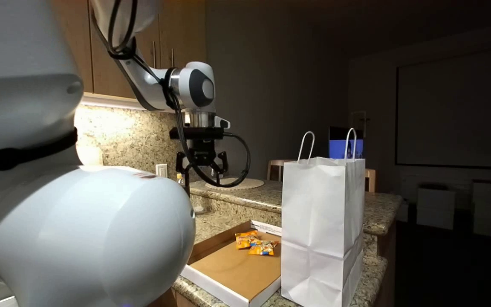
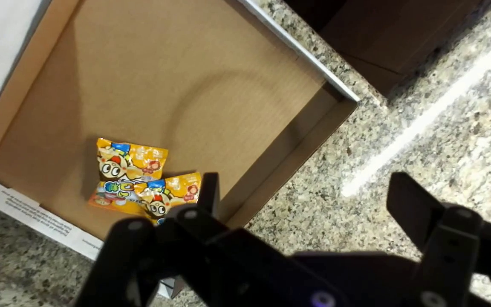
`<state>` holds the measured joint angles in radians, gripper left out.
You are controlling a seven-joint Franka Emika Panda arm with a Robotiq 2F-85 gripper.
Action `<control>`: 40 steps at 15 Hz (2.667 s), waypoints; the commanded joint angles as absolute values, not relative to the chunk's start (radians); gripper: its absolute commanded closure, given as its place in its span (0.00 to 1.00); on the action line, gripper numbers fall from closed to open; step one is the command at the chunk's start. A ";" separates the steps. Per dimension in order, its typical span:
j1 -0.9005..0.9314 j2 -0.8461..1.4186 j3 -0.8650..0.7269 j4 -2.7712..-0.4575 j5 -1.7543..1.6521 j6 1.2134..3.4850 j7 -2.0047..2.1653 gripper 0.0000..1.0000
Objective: Pick up the two objects on the cover box and put them on the counter
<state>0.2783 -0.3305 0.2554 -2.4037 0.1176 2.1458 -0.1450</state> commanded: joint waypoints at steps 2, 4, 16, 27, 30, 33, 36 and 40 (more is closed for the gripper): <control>0.242 -0.109 0.272 -2.313 0.002 2.261 -0.005 0.00; 0.241 -0.029 0.252 -2.261 0.040 2.317 0.032 0.00; 0.236 0.147 0.239 -2.113 0.148 2.143 -0.045 0.00; 0.285 0.352 0.148 -1.897 0.006 2.250 0.468 0.00; 0.285 0.416 0.118 -1.827 0.037 2.197 0.541 0.00; 0.283 0.485 0.102 -1.758 0.067 2.183 0.574 0.00; 0.295 0.564 0.088 -1.677 0.065 2.180 0.597 0.00; 0.288 0.647 0.082 -1.588 0.093 2.170 0.619 0.00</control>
